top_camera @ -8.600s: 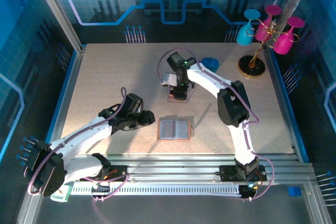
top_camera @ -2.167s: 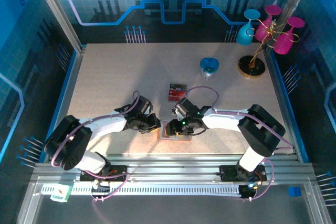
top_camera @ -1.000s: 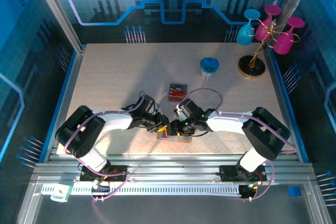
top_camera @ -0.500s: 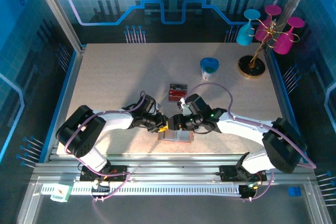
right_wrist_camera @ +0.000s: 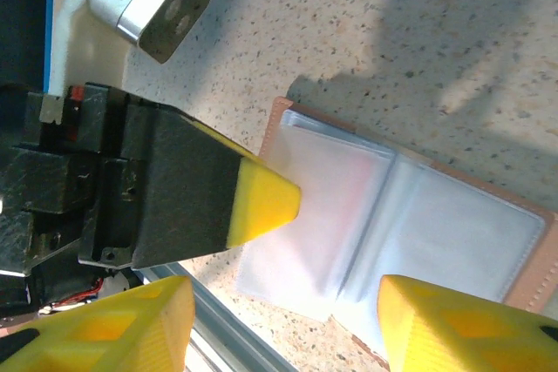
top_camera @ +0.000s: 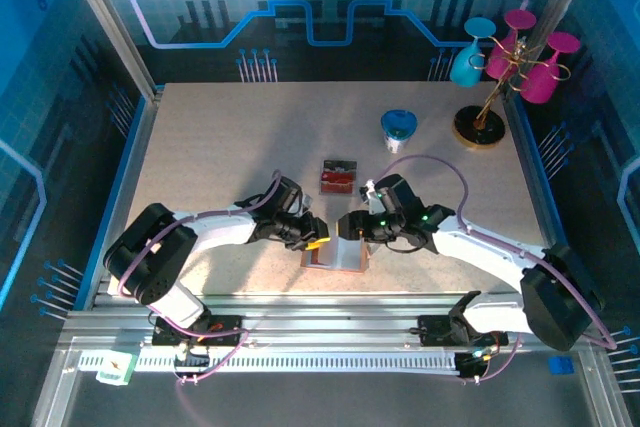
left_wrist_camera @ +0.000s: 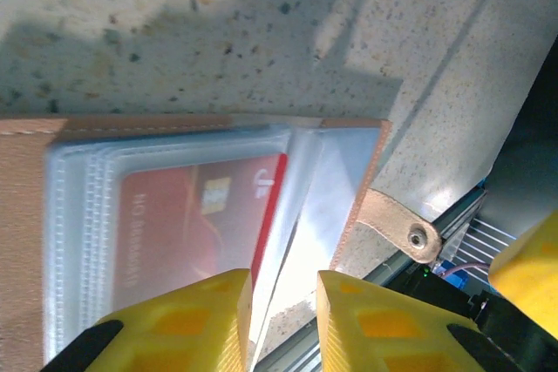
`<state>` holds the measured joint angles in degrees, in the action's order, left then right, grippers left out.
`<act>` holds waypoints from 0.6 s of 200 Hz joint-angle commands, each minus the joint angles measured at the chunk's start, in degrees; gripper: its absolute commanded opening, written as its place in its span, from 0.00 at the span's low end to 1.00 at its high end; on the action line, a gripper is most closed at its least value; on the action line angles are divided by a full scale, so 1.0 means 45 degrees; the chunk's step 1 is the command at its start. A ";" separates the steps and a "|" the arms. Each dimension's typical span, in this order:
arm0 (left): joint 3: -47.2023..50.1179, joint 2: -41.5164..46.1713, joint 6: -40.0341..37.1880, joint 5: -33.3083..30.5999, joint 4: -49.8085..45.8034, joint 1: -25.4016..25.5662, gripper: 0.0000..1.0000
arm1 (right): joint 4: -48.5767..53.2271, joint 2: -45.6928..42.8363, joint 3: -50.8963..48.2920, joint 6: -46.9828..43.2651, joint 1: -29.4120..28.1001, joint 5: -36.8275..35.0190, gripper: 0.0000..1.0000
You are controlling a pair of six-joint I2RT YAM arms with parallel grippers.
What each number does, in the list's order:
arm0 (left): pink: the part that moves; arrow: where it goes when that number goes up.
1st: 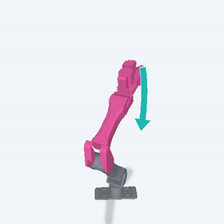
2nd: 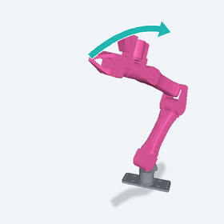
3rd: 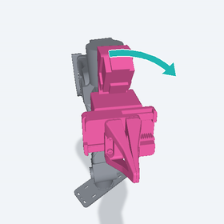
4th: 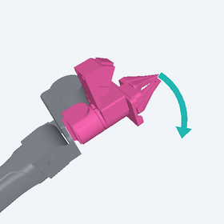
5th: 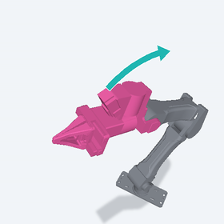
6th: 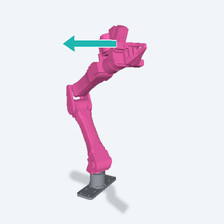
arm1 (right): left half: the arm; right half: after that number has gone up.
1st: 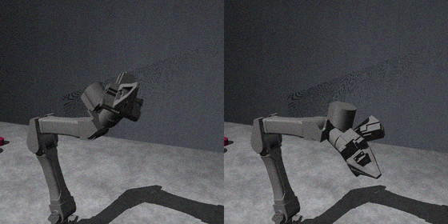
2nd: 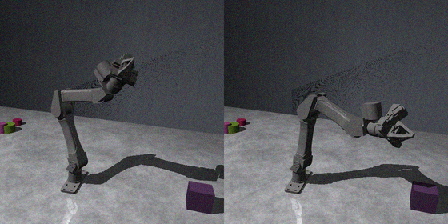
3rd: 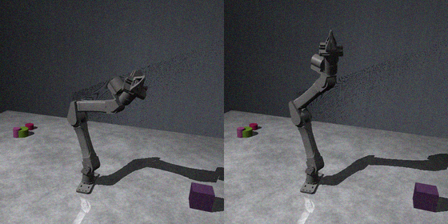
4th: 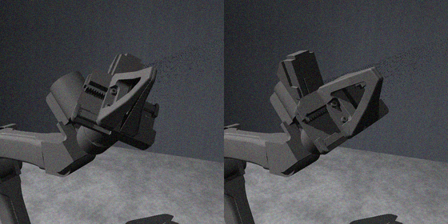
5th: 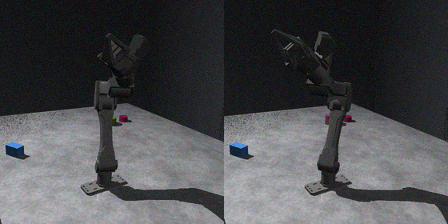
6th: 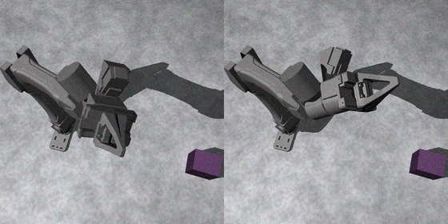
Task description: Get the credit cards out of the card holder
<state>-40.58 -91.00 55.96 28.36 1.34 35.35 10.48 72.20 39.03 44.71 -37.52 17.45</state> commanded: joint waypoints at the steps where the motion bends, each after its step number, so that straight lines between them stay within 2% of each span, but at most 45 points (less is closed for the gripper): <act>1: -0.0522 0.0262 -0.0098 0.0135 -0.0610 0.0245 0.26 | 0.0513 -0.0611 -0.0244 -0.0286 0.0371 -0.0167 0.58; 66: -0.1279 -0.0450 0.0046 0.0054 -0.0510 0.1003 0.30 | 0.0990 -0.1732 -0.0819 -0.0172 0.1196 -0.0177 0.58; 87: -0.1518 -0.0759 0.0091 0.0026 -0.0447 0.1229 0.39 | 0.1175 -0.2051 -0.0950 -0.0171 0.1391 -0.0181 0.58; 120: -0.1799 -0.1264 0.0255 0.0064 -0.0160 0.1524 0.43 | 0.1359 -0.2565 -0.1185 -0.0114 0.1594 -0.0167 0.58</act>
<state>-46.74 -94.87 55.83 28.32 0.36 41.15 14.63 62.76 34.74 44.53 -31.44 16.93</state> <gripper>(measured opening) 0.406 0.584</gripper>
